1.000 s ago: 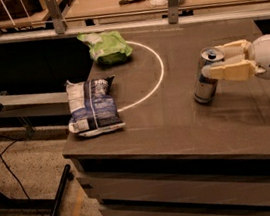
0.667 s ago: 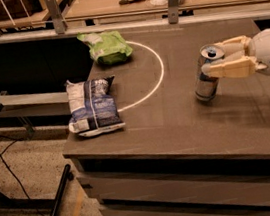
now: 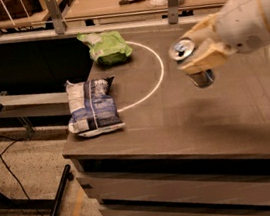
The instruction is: Knock redbull can over
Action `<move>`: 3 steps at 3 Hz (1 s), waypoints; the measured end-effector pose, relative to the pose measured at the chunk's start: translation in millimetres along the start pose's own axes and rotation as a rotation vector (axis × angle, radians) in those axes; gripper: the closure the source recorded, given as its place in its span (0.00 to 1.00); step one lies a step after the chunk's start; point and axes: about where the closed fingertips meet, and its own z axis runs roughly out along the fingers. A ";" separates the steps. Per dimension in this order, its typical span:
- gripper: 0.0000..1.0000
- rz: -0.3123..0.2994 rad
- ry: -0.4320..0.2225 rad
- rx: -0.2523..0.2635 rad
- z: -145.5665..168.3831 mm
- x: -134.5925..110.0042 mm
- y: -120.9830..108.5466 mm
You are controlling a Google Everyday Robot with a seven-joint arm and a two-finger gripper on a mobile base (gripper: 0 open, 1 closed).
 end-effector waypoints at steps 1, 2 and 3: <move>1.00 -0.113 0.156 0.015 19.1 -34.2 21.8; 1.00 -0.211 0.304 -0.063 52.4 -39.7 46.3; 1.00 -0.259 0.460 -0.142 70.9 -16.8 44.9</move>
Offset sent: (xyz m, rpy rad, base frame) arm 0.0022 0.0365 -0.0657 -0.9009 -0.0781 0.0727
